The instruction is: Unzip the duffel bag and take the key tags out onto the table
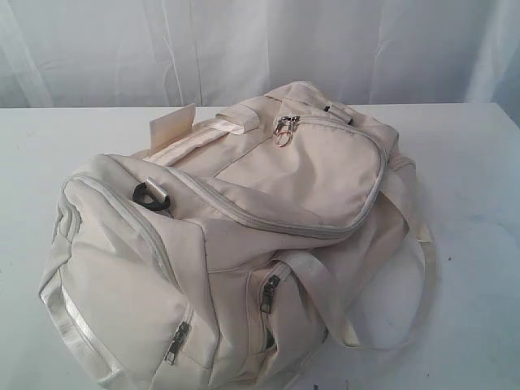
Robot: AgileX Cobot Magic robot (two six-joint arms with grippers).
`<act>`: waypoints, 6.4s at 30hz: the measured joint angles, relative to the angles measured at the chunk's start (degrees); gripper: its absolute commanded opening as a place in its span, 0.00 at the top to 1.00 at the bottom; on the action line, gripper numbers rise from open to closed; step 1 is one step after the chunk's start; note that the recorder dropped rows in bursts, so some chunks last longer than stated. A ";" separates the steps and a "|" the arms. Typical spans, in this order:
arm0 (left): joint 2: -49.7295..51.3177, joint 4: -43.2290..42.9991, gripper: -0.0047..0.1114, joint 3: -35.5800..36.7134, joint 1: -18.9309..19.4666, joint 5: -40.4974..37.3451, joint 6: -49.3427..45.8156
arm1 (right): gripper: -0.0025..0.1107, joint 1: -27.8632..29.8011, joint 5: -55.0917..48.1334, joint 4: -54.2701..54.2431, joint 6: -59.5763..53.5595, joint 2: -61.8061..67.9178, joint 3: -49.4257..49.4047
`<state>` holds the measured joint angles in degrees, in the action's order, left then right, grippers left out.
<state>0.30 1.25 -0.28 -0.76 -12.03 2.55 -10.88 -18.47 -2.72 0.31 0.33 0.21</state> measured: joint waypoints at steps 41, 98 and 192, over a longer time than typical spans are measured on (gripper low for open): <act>0.00 0.00 0.96 0.00 0.00 0.00 0.00 | 0.98 0.00 0.00 0.00 0.00 0.00 0.00; 41.83 8.47 0.96 -45.38 -12.33 -9.65 -16.42 | 0.98 -0.23 4.95 -0.22 30.76 2.33 5.71; 68.93 29.15 0.96 -56.84 -25.39 -34.27 -49.83 | 0.98 -17.22 -22.66 -2.49 7.60 124.91 109.16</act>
<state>69.23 30.40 -57.12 -26.15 -46.30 -47.27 -28.10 -41.13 -5.22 7.91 125.24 109.38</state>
